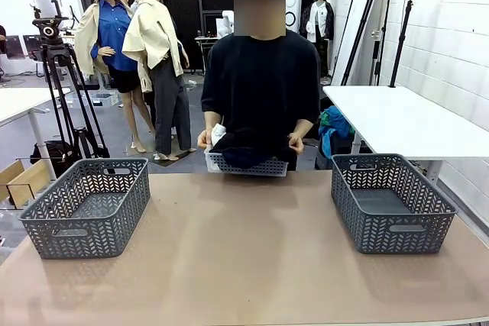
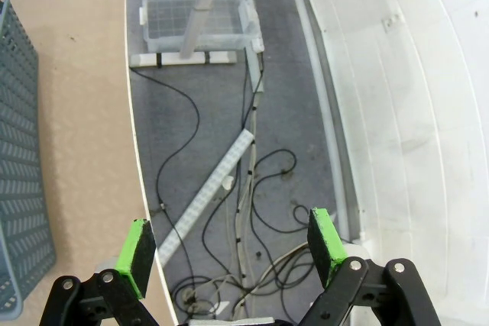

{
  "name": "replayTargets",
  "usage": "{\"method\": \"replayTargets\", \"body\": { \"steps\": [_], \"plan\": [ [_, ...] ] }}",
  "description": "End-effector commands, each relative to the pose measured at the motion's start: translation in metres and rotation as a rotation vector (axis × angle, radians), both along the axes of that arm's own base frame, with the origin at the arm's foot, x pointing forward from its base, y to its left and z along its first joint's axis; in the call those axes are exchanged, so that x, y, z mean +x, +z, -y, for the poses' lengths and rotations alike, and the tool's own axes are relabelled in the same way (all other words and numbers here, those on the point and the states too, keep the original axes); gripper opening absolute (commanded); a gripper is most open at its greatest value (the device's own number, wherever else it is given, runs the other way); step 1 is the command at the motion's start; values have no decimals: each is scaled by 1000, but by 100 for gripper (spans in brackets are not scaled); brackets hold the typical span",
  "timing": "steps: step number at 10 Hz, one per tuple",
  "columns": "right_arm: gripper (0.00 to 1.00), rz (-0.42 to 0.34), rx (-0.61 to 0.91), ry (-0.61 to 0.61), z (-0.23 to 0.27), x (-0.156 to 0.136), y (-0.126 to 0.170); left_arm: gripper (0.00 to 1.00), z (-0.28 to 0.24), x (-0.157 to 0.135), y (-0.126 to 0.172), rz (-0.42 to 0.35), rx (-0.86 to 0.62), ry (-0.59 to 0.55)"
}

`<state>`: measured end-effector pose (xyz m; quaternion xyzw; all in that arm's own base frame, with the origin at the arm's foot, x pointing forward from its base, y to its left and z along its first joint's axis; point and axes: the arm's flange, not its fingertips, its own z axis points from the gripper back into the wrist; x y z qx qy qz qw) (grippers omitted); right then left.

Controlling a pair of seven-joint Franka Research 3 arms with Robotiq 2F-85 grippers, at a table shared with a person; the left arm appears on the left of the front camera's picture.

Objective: Sort the tops and bottoms.
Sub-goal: Lift clothes from the center of the table with your left hand.

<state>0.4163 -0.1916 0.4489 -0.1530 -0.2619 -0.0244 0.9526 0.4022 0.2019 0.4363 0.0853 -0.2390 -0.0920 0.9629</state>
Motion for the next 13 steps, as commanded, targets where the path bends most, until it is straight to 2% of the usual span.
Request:
{"method": "replayTargets", "body": {
  "steps": [1,13],
  "plan": [
    [100,-4,-2,2,0,1,0,100,-1,0,0,-1,14,17],
    [100,-4,-2,2,0,1,0,100,-1,0,0,-1,14,17]
  ]
}}
